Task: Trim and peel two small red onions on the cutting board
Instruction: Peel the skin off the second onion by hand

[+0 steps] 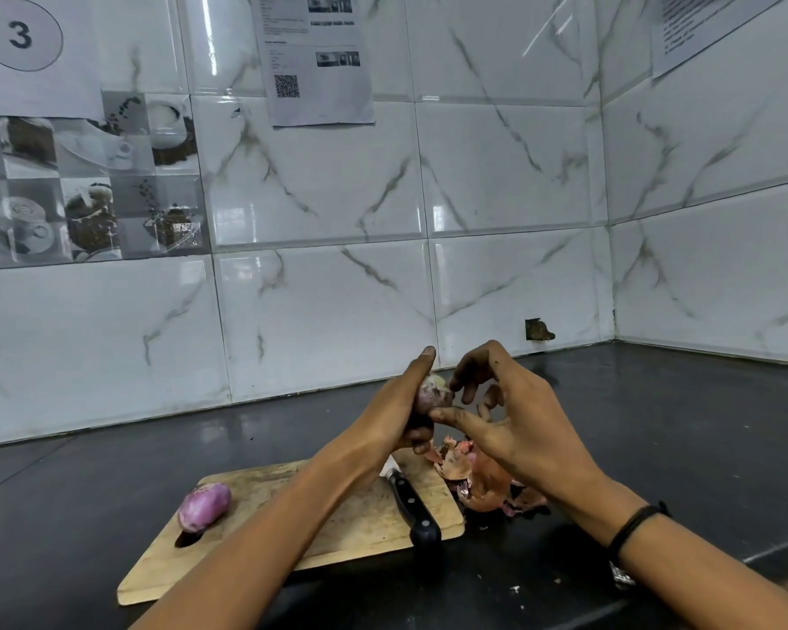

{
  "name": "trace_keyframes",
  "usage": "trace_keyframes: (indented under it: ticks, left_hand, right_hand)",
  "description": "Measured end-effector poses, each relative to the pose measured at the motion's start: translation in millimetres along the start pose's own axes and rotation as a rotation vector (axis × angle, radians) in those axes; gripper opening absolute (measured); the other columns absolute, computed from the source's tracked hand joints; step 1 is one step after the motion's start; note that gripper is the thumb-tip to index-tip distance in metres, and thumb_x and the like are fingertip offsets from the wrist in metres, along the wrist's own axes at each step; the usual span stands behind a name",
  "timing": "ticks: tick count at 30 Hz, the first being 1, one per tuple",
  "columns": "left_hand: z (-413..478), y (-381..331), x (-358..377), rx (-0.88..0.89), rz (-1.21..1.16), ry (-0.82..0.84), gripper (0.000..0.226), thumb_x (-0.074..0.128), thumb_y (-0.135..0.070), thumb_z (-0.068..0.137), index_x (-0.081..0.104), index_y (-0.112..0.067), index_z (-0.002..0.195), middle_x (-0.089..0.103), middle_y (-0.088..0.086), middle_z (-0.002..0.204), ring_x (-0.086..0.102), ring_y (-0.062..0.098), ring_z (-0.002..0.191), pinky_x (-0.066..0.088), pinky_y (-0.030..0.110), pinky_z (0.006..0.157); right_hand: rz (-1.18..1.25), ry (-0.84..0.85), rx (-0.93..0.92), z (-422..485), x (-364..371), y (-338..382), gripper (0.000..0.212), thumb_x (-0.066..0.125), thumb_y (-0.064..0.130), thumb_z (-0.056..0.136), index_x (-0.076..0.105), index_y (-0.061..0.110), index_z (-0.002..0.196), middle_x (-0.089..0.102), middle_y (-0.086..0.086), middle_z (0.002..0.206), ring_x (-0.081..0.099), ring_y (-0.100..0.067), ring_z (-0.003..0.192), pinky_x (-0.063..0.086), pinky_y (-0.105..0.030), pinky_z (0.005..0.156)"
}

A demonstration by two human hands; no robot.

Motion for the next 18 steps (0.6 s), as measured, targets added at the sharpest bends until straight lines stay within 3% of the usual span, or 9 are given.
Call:
trace_keyframes:
  ticks: [2,7,12,15,18]
  left_hand:
    - [-1.2,-0.6,0.3,0.0,0.042,0.0,0.06,0.037,-0.067,0.098,0.064,-0.022,0.068,0.035,0.001,0.06,0.024,0.014,0.049,0.028,0.025,0.05]
    - [-1.7,-1.6,2.6,-0.005,0.092,-0.013,0.071,0.034,-0.068,0.098,0.062,-0.03,0.045,0.036,0.001,0.059,0.026,0.013,0.049,0.028,0.026,0.051]
    - [-5.0,-2.7,3.8,-0.016,0.121,-0.028,0.062,0.03,-0.065,0.101,0.058,-0.026,0.063,0.038,-0.008,0.048,0.03,0.007,0.04,0.032,0.018,0.046]
    - [-3.8,-1.9,3.1,-0.01,0.116,-0.035,0.064,0.03,-0.067,0.1,0.054,-0.025,0.058,0.037,-0.007,0.048,0.029,0.008,0.04,0.029,0.021,0.049]
    - [-2.6,-1.9,1.7,0.004,0.11,-0.018,0.066,0.03,-0.069,0.098,0.054,-0.022,0.058,0.033,-0.003,0.054,0.024,0.01,0.044,0.026,0.025,0.05]
  right_hand:
    - [-0.005,0.03,-0.001,-0.4,1.6,-0.2,0.041,0.084,0.032,0.081,0.057,0.019,0.108,0.064,0.012,0.096,0.06,-0.008,0.078,0.051,-0.024,0.07]
    - [-0.03,0.072,0.004,-1.4,4.8,-4.3,0.039,0.081,0.027,0.085,0.055,0.021,0.113,0.065,0.009,0.1,0.064,-0.021,0.077,0.053,-0.04,0.071]
    - [-0.064,0.095,-0.054,-0.5,4.7,-2.8,0.033,0.08,0.021,0.086,0.056,0.019,0.108,0.065,0.014,0.098,0.066,-0.016,0.083,0.053,-0.033,0.075]
    - [-0.087,0.104,-0.092,-0.1,5.1,-1.6,0.028,0.078,0.012,0.087,0.057,0.019,0.104,0.066,0.013,0.094,0.063,-0.004,0.086,0.051,-0.022,0.074]
    - [-0.108,0.101,-0.117,-0.7,7.0,-0.9,0.027,0.076,0.008,0.087,0.056,0.02,0.101,0.065,0.012,0.091,0.06,-0.003,0.083,0.048,-0.021,0.071]
Point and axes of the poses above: each hand's wrist, its own z-axis towards the middle knuckle, its own x-axis out of the palm, y = z × x, the point moved 1 cm from there along z, towards the middle knuckle
